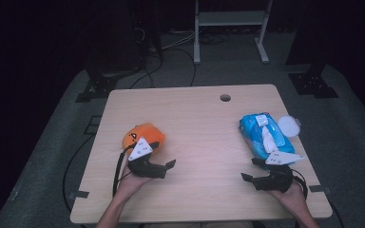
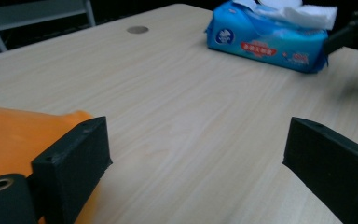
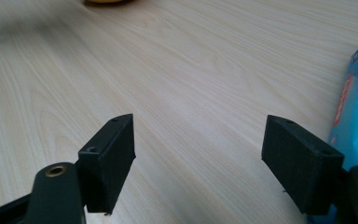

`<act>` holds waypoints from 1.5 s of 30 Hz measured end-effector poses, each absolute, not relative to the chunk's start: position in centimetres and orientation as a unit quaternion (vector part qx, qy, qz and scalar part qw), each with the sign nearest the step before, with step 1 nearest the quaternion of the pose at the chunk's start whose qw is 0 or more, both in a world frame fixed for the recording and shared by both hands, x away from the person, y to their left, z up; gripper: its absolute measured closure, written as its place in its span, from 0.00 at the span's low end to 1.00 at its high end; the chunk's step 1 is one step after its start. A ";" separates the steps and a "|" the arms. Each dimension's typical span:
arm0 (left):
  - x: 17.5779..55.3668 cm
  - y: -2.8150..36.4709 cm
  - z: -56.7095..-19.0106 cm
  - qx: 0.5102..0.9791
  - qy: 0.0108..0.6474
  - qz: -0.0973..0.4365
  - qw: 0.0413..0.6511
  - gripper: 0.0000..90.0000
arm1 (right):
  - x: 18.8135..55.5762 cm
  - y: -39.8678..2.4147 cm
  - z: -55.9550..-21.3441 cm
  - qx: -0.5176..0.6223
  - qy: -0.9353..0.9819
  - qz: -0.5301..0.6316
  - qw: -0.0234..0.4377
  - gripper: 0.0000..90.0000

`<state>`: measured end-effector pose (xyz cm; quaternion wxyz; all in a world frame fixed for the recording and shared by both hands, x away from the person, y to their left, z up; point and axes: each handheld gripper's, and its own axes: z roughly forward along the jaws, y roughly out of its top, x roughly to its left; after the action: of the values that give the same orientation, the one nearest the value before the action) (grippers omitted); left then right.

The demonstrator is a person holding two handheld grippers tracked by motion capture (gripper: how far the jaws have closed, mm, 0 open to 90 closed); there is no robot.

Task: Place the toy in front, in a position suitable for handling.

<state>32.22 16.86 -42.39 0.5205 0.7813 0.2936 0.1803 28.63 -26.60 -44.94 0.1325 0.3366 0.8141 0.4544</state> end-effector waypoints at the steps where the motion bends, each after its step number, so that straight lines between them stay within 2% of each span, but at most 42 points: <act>1: 32.3 17.1 -42.2 0.777 0.297 0.182 0.525 0.06 | 28.6 -26.5 -44.9 0.335 0.815 0.454 0.132 0.27; 14: 33.7 20.9 -39.8 0.742 0.325 0.237 0.536 0.05 | 28.4 -26.3 -44.9 0.331 0.817 0.452 0.134 0.27; 19: 34.8 22.4 -39.7 0.742 0.341 0.264 0.513 0.05 | 28.4 -26.2 -45.0 0.330 0.818 0.451 0.133 0.27; 26: 36.2 24.0 -40.9 0.749 0.370 0.264 0.483 0.05 | 28.5 -26.1 -45.1 0.330 0.820 0.449 0.132 0.27; 35: 37.0 24.0 -42.4 0.765 0.383 0.266 0.445 0.05 | 28.3 -26.3 -45.0 0.333 0.818 0.448 0.138 0.27; 40: 37.4 24.8 -43.8 0.752 0.409 0.215 0.470 0.04 | 28.3 -26.3 -45.0 0.333 0.818 0.448 0.138 0.27; 42: 37.3 24.9 -44.2 0.747 0.407 0.218 0.478 0.05 | 28.4 -26.2 -45.1 0.332 0.820 0.445 0.136 0.27; 45: 37.1 24.9 -44.2 0.747 0.415 0.226 0.468 0.15 | 28.3 -26.2 -45.0 0.330 0.822 0.443 0.137 0.27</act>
<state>37.08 24.94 -44.16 0.4677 0.7472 0.4148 0.2257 28.31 -26.18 -45.04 0.1372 0.3296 0.8221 0.4434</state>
